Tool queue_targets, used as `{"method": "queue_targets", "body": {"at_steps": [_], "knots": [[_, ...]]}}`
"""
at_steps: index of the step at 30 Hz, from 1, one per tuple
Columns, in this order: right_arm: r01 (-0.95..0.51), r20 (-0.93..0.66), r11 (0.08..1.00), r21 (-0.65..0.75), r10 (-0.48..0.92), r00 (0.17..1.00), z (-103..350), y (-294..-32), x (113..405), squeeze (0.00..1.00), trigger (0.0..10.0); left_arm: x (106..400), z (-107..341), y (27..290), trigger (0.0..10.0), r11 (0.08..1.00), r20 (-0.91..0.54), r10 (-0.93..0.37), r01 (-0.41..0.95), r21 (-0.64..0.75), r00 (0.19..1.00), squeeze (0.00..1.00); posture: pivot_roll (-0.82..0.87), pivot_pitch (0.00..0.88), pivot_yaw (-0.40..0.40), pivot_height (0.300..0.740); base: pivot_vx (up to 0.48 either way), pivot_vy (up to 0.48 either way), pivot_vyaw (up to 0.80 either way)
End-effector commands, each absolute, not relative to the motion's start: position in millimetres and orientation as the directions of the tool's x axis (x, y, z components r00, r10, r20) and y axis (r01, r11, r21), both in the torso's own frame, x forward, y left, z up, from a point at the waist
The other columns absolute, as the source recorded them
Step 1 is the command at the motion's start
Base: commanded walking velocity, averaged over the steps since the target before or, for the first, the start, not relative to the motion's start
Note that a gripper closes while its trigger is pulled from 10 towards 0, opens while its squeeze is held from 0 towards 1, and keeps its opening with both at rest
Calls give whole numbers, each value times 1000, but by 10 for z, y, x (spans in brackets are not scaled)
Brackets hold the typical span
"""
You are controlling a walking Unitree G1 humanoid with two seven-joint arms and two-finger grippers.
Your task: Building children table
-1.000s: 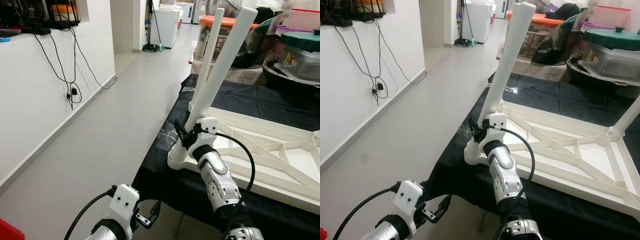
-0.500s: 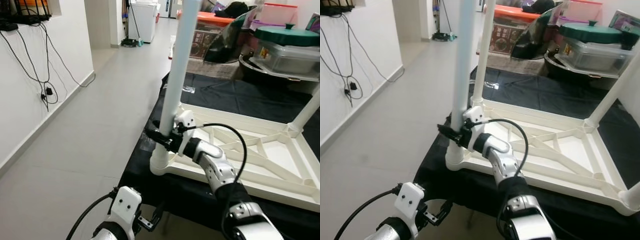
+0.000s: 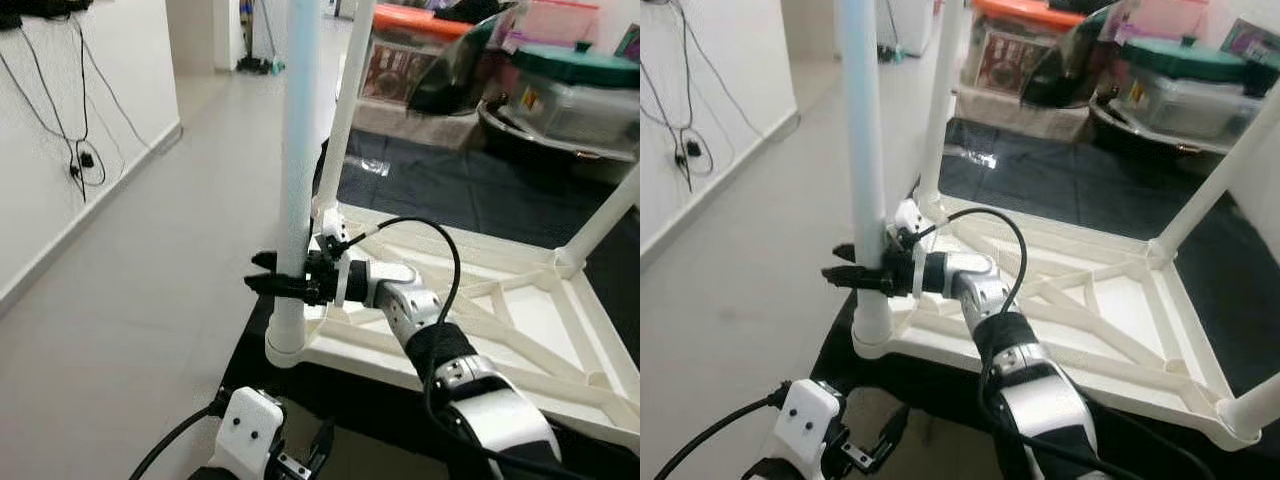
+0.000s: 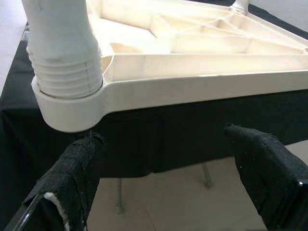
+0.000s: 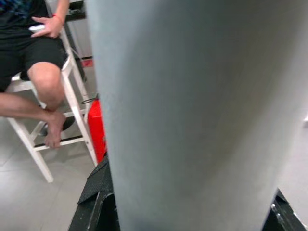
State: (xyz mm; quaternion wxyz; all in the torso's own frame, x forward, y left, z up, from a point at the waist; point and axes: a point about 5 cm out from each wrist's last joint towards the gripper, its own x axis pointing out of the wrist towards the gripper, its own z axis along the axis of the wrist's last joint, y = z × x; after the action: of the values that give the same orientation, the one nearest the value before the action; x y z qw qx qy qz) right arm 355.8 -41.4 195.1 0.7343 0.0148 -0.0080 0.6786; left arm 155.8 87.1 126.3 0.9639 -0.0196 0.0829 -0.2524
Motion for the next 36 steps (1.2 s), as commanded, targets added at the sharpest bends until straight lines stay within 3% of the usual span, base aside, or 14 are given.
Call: {"method": "queue_targets", "body": {"at_steps": [1,13,26,28,30,32,33,36], "knots": [[-997,13,55,50,998,56,1819,-356,3515,0,0,1504,1280,847,10000,866,-164,-499,492,-86,851,0,259,171,-159,740,0,0,0],[-999,19,-38,-32,999,-38,1835,-472,3470,0,0,1378,1354,869,10000,867,-194,-499,487,-105,845,0,269,211,-146,740,0,0,0],[-989,-143,-7,-148,990,15,1622,-562,3447,0,0,1351,1365,903,10000,867,-219,-498,489,-97,839,0,270,211,-127,740,0,0,0],[-984,-173,45,-173,982,76,1593,-580,3474,0,0,1374,1351,907,10000,867,-222,-496,489,-91,839,0,265,191,-124,740,0,0,0],[-984,-173,45,-173,982,76,1593,-580,3474,0,0,1374,1351,907,10000,867,-222,-496,489,-91,839,0,265,191,-124,740,0,0,0],[-973,-177,140,-183,969,172,1594,-602,3534,0,0,1392,1344,905,10000,869,-225,-494,487,-87,840,0,262,183,-122,740,0,0,0],[-973,-177,140,-183,969,172,1594,-602,3534,0,0,1392,1344,905,10000,869,-225,-494,487,-87,840,0,262,183,-122,740,0,0,0],[-955,-151,248,-165,950,273,1628,-634,3606,0,0,1420,1329,899,10000,870,-224,-492,487,-82,841,0,250,161,-126,740,0,0,0]]}}
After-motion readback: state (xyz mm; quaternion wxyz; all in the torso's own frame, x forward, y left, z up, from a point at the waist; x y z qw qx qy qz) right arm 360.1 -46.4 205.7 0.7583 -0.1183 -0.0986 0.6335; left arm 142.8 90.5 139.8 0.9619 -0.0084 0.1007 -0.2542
